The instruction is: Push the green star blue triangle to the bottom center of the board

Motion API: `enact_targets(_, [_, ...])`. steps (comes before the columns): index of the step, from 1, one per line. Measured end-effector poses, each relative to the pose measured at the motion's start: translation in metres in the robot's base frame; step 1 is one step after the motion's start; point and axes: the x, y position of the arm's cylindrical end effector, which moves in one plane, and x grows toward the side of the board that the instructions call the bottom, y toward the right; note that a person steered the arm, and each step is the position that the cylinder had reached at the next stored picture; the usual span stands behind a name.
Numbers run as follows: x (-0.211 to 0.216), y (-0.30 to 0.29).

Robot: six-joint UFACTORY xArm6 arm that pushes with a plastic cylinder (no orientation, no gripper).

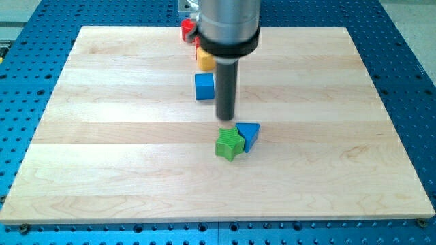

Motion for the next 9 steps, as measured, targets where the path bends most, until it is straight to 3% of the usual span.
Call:
enact_targets(1, [0.040, 0.049])
enact_targets(2, [0.085, 0.024])
enact_targets(3, [0.086, 0.011])
enact_targets(4, [0.050, 0.002])
enact_targets(6, [0.111, -0.019])
enact_targets(7, [0.051, -0.029])
enact_targets(8, [0.078, -0.077])
enact_targets(9, [0.122, -0.066])
